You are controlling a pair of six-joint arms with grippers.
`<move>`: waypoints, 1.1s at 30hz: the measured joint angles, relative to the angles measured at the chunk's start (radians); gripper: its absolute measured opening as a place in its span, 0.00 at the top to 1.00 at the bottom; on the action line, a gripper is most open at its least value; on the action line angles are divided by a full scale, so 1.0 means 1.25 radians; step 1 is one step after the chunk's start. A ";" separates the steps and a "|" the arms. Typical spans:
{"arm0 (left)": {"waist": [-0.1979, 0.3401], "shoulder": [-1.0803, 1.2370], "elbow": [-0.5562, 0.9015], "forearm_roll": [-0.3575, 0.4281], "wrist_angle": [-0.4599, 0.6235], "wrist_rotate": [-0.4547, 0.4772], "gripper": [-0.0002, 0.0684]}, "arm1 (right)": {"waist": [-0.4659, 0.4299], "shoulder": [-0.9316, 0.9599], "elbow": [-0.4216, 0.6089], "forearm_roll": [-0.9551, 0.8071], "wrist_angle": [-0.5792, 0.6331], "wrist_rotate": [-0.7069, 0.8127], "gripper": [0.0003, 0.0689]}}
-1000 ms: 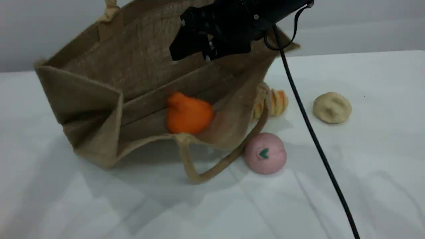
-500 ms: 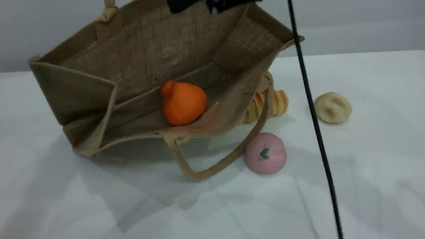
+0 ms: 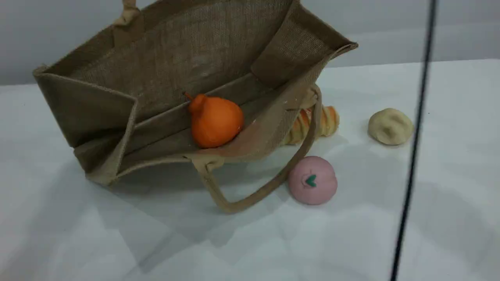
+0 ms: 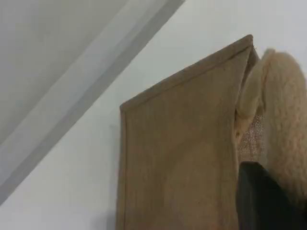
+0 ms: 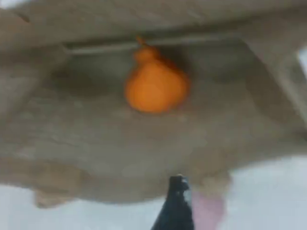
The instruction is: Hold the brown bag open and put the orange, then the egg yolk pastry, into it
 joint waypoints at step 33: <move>0.000 0.000 0.000 -0.025 0.000 -0.020 0.89 | -0.163 0.356 -0.108 -0.163 -0.019 0.123 0.20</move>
